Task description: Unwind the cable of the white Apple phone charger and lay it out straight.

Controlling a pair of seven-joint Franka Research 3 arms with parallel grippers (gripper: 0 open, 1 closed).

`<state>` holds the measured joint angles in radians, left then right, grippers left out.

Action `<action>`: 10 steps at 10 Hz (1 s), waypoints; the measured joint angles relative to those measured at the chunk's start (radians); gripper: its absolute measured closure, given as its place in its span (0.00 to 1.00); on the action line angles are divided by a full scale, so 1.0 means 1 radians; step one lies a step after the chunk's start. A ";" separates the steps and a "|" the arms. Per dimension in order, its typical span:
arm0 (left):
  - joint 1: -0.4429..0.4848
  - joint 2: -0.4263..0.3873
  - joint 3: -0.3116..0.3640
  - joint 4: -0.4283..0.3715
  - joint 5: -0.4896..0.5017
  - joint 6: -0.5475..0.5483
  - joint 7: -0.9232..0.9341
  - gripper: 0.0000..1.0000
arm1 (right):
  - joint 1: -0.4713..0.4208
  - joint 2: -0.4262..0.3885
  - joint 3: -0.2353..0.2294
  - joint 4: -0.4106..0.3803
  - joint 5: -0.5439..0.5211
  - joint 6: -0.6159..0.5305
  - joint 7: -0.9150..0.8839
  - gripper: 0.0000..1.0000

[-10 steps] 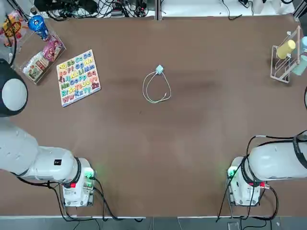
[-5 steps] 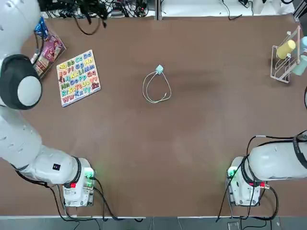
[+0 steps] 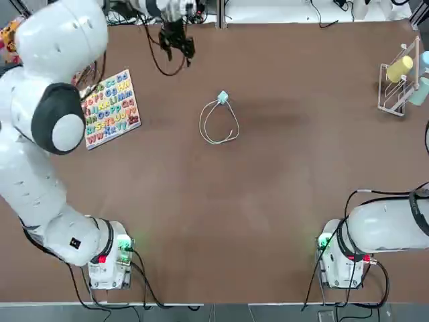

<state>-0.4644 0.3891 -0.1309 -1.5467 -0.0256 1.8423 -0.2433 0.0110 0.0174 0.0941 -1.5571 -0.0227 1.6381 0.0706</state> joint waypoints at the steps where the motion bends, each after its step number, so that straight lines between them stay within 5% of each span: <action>1: -0.030 0.020 0.000 -0.054 0.000 0.089 -0.021 0.11 | 0.001 0.000 0.000 0.000 0.000 0.000 0.000 0.00; 10: -0.109 0.250 0.000 -0.219 0.004 0.496 -0.031 0.33 | 0.002 0.000 -0.001 0.000 0.000 0.001 0.000 0.00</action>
<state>-0.5735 0.6391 -0.1314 -1.7655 -0.0217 2.3383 -0.2739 0.0132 0.0176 0.0934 -1.5568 -0.0226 1.6393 0.0705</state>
